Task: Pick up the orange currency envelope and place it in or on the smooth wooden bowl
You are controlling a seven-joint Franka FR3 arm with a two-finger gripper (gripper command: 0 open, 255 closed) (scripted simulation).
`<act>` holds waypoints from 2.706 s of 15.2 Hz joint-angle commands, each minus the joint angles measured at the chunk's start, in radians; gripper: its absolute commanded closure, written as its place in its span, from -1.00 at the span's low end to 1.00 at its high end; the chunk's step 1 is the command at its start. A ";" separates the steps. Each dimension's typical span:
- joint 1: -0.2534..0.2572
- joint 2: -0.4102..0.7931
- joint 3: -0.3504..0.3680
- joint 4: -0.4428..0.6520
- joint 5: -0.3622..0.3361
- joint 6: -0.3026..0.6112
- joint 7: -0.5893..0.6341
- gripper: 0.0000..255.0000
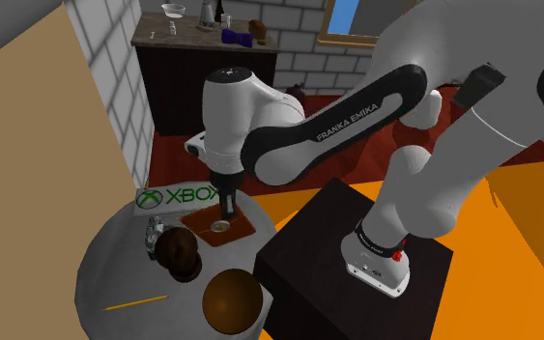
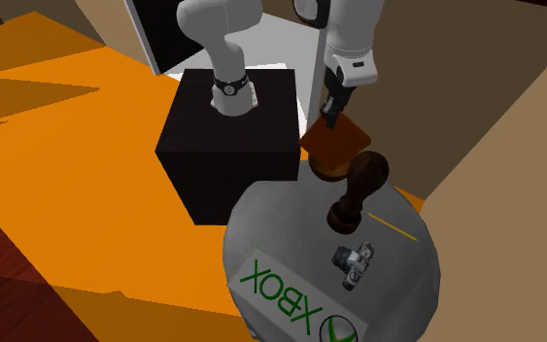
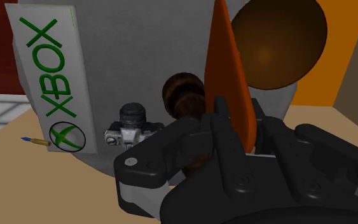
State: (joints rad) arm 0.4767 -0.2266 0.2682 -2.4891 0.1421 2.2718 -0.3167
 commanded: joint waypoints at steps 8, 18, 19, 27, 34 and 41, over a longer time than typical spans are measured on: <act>0.128 -0.228 0.107 -0.104 0.110 -0.104 0.158 1.00; 0.138 -0.165 0.144 -0.176 0.127 0.033 0.174 1.00; 0.138 -0.154 0.147 -0.183 0.127 0.050 0.174 1.00; 0.128 -0.054 0.172 -0.225 0.120 0.191 0.182 1.00; 0.113 0.053 0.194 -0.249 0.092 0.320 0.201 1.00; 0.109 0.073 0.197 -0.252 0.084 0.342 0.207 1.00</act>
State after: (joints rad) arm 0.5861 -0.1538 0.4651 -2.7416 0.2259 2.6136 -0.1102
